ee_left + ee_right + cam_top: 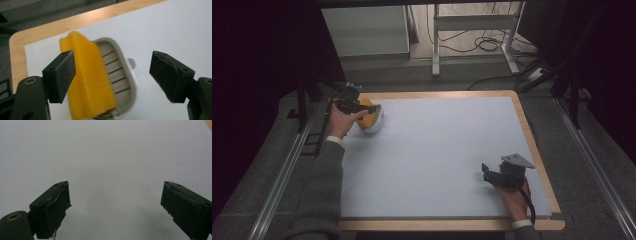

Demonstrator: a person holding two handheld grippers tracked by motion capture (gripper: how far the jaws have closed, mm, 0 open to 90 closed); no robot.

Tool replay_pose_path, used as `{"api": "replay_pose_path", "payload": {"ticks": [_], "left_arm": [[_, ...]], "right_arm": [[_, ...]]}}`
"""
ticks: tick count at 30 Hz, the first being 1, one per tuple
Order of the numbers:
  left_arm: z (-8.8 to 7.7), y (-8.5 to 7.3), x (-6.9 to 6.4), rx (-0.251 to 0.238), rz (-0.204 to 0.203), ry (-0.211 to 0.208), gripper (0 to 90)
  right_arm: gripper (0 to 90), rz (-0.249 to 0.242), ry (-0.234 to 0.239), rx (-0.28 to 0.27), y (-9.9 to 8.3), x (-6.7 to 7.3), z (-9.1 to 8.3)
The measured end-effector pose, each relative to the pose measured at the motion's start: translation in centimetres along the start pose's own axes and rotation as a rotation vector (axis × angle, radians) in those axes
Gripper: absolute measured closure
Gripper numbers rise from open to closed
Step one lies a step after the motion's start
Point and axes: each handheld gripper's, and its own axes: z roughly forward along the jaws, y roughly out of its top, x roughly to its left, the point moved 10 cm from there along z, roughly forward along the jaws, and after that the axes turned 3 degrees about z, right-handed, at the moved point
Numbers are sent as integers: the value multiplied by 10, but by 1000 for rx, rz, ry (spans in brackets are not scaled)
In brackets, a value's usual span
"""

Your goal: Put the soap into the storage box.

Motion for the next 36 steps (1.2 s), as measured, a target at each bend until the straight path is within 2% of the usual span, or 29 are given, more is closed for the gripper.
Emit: {"api": "replay_pose_path", "payload": {"ticks": [1,3,4,5,8,12,14,18,21,22,23,24,25,26,28,30,32,36], "left_arm": [[-8,-3,-9,-15,20,-27,222],[-13,-4,-14,-30,30,-40,221],[-21,-6,-22,-77,26,-60,234],[-24,-7,-25,-89,22,-75,242],[-34,-20,-40,-107,41,-110,239],[-43,-36,-56,-129,40,-149,243],[-45,-41,-60,-132,43,-160,247],[-53,-63,-79,-127,69,-206,246],[-57,-77,-89,-124,72,-231,247],[-57,-77,-89,-124,72,-231,249],[-59,-87,-95,-126,69,-246,253],[-59,-87,-95,-126,69,-246,253],[-60,-97,-101,-129,69,-256,259],[-60,-97,-101,-129,69,-256,261],[-58,-114,-111,-104,92,-266,258],[-58,-117,-113,-102,92,-270,260],[-59,-130,-119,-98,85,-279,265],[-54,-142,-119,-80,77,-282,267]], "right_arm": [[90,-2,-1,1,0,0,0],[90,-3,-1,0,0,0,0],[90,-1,-2,-2,0,0,0],[90,1,-2,-3,0,0,0],[90,1,-1,-4,0,0,0],[90,2,1,-2,0,0,0],[90,2,1,-3,0,0,0],[90,4,2,-5,0,0,0],[90,4,2,-5,0,0,0],[90,3,2,-4,0,0,0],[90,4,3,-5,0,0,0],[90,4,4,-4,0,0,0],[90,4,5,-4,0,0,0],[90,4,5,-4,0,0,0],[90,3,3,-4,0,0,0],[90,2,3,-4,0,0,0],[90,1,1,-5,0,0,0],[90,1,0,-5,0,0,0]]}}
